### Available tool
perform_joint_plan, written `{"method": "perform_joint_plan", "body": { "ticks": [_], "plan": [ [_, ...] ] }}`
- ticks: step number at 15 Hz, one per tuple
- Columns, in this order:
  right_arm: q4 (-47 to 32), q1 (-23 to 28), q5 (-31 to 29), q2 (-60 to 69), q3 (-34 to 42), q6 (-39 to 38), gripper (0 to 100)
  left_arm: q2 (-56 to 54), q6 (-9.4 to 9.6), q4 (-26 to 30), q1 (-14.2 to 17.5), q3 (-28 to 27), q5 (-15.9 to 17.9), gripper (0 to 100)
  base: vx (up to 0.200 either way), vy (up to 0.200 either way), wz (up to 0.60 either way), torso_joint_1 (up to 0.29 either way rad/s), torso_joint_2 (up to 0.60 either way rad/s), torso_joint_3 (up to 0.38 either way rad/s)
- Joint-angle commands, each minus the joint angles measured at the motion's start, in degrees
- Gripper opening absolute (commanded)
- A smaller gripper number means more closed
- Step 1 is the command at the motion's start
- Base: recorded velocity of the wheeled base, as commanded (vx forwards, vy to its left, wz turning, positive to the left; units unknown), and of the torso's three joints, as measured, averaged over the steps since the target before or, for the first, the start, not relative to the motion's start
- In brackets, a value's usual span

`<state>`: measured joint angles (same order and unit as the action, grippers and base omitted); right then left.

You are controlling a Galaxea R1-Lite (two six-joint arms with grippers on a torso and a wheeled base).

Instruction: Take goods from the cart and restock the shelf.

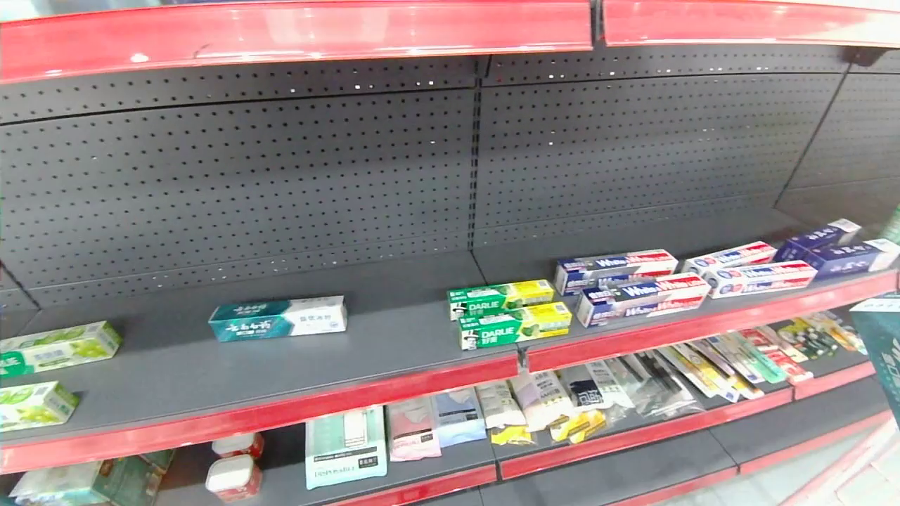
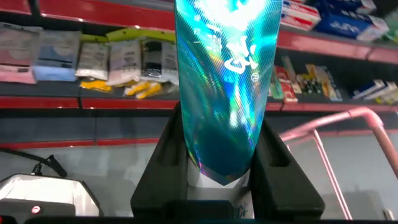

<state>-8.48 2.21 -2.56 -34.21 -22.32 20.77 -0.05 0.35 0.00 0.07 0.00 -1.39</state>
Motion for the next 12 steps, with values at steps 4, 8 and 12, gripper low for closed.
{"method": "perform_joint_plan", "body": {
  "ticks": [4, 8, 12],
  "plan": [
    [0.05, -0.01, 0.01, 0.02, 0.17, -0.03, 0, 0.05, 0.0, 0.0, 0.01, 0.0, -0.02, 100, 0.0, 0.0, 0.15, -0.001, 0.0, 0.001],
    [0.05, 0.08, 0.01, 1.16, 0.26, -0.65, 0, 0.05, 0.0, 0.0, 0.01, 0.0, -0.1, 100, 0.0, 0.0, 0.0, 0.0, 0.0, 0.0],
    [0.05, -0.45, 0.71, 5.64, 1.67, -4.6, 0, 1.72, 0.35, 0.0, -0.42, 0.0, 1.04, 100, 0.0, 0.0, 0.0, 0.0, 0.0, 0.0]
  ]
}}
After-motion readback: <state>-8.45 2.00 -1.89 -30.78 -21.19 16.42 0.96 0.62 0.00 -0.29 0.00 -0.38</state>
